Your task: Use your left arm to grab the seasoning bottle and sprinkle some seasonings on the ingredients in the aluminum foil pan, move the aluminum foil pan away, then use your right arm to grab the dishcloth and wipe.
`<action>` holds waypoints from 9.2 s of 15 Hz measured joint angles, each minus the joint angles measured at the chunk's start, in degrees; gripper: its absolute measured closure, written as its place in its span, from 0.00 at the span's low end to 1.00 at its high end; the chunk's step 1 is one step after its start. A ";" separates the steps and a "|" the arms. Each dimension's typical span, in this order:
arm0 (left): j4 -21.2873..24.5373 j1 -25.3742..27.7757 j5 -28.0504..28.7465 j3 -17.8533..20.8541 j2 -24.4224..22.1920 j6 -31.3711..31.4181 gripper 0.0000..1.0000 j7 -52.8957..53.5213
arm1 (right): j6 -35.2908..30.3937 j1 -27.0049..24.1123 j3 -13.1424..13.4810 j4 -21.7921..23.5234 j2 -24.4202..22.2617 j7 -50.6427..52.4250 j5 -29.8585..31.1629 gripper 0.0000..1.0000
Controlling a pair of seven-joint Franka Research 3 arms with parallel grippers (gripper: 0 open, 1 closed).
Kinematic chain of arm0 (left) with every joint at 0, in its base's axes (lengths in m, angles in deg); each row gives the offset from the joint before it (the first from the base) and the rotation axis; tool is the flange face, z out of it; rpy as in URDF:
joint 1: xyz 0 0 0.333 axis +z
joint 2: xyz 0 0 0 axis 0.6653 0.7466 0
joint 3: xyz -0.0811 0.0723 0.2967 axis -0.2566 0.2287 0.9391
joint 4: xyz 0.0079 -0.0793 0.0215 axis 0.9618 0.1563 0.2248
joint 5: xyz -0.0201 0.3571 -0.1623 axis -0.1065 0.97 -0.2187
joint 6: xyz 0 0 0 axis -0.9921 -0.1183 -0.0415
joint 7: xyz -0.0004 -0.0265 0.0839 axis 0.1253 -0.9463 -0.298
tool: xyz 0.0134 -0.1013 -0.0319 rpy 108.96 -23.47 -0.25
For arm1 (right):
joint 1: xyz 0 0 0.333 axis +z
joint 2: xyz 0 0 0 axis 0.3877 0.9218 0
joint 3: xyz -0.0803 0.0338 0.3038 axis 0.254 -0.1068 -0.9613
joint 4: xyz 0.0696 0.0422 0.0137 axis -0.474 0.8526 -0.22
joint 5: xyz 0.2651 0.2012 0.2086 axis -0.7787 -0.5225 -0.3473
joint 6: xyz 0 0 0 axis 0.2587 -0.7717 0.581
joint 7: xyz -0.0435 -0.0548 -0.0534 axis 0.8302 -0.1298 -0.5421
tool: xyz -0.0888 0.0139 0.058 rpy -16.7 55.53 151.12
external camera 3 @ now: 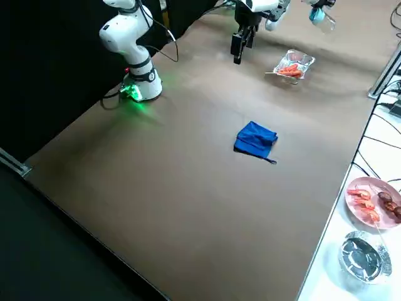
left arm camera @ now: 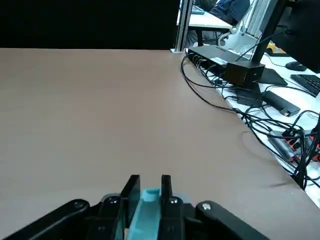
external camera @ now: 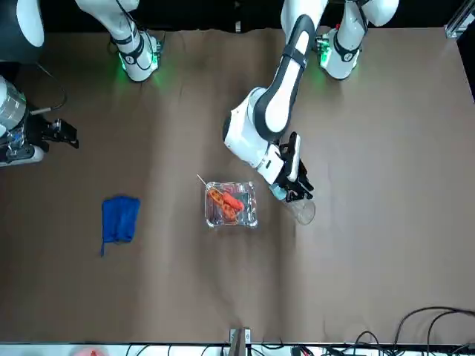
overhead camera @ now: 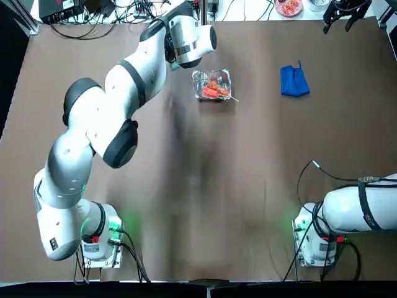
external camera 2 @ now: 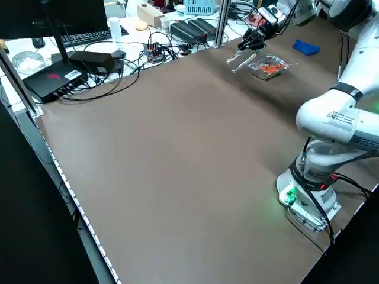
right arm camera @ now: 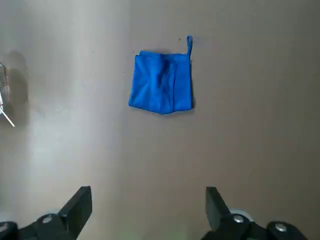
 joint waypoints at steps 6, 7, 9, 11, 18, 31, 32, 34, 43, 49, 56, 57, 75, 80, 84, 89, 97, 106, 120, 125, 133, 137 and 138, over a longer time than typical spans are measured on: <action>-1.27 -0.49 0.00 0.00 -0.17 -0.10 0.78 0.02 | 0.00 0.02 -0.05 0.00 0.00 0.00 0.00 0.00; -1.41 -0.55 0.00 0.00 -0.17 -0.11 0.78 0.02 | 0.00 0.02 -0.04 0.00 0.00 0.00 0.00 0.00; -1.80 -0.60 -0.22 -0.05 -0.17 -0.11 0.78 0.02 | 0.00 -0.01 -0.01 0.00 0.00 0.00 0.00 0.00; -2.66 -0.59 -1.54 -0.06 -0.18 -0.11 0.78 0.02 | 0.00 -0.02 0.02 0.00 0.00 0.00 0.00 0.00; -3.51 -0.33 -7.38 0.08 -0.56 -0.12 0.78 0.02 | -0.03 0.07 -0.10 0.00 0.00 0.00 0.00 0.00; -3.10 8.72 -22.88 1.00 -16.49 -4.16 0.78 18.72 | -0.02 -0.02 -0.01 -0.04 0.00 0.00 0.00 0.00; -2.97 11.14 -25.45 0.98 -17.72 -4.16 0.78 21.78 | -0.02 -0.01 -0.01 -0.04 0.00 0.00 0.00 0.00; -2.77 15.60 -30.25 0.98 -19.07 -4.16 0.78 27.52 | -0.02 -0.01 -0.03 -0.03 0.00 0.00 0.00 0.00; 5.35 29.82 -41.76 0.62 -19.32 8.12 0.78 40.92 | 0.22 0.41 -0.40 -0.03 0.47 0.00 0.00 0.00; 15.14 33.65 -44.19 0.29 -15.73 28.20 0.78 42.41 | 0.24 0.41 -0.40 -0.03 0.49 0.00 0.00 0.00; 15.35 35.31 -44.50 0.22 -10.58 34.16 0.78 42.41 | 0.51 1.08 -0.69 -0.02 2.18 0.01 0.00 0.00; 15.42 35.35 -44.50 0.20 -10.10 34.19 0.78 42.41 | 0.51 1.10 -0.69 -0.02 2.26 0.01 0.00 0.00; 15.44 38.06 -45.13 -1.72 -6.17 36.05 0.76 42.41 | 0.51 1.11 -0.69 -0.10 2.27 0.01 0.00 0.00; 14.60 38.62 -45.14 -1.70 -6.22 37.33 0.25 42.54 | 0.51 1.11 -0.69 -0.10 2.27 0.01 0.00 0.00; 12.29 38.34 -44.92 -1.66 -7.48 36.28 0.00 43.09 | 0.89 1.11 -0.64 -0.11 2.28 0.00 0.00 0.00; 11.23 37.35 -38.02 -1.77 -15.07 26.36 0.00 53.31 | 4.90 1.08 -0.44 -0.14 2.27 -0.02 0.00 0.00; 11.95 36.12 -37.87 -15.92 -22.82 12.79 0.00 79.95 | 6.78 0.39 -0.12 1.21 2.47 -0.15 -0.72 0.00; 11.09 30.06 -39.29 -23.65 -13.26 24.79 0.00 94.95 | 6.75 0.39 -0.28 1.56 2.56 -0.16 -0.98 0.00; 7.25 21.77 -39.95 -24.14 3.24 43.04 0.26 90.73 | 6.17 0.67 -0.47 1.61 2.55 -0.17 -1.00 0.00; 6.93 21.73 -42.47 -24.17 3.25 43.04 0.82 90.52 | 6.16 1.46 -0.72 1.99 4.40 -0.11 -1.02 0.00; 5.91 21.96 -42.53 -25.25 2.22 38.98 0.99 90.52 | 11.02 2.53 -0.67 2.23 12.05 -0.12 -2.82 0.00; 5.66 24.81 -44.20 -31.03 -1.58 30.12 0.99 90.28 | 19.87 2.53 -0.64 2.38 18.94 -0.12 -3.77 0.00; 5.72 26.13 -44.24 -33.25 -2.38 27.60 0.99 89.58 | 22.75 2.52 -0.62 2.41 21.03 -0.13 -4.16 0.00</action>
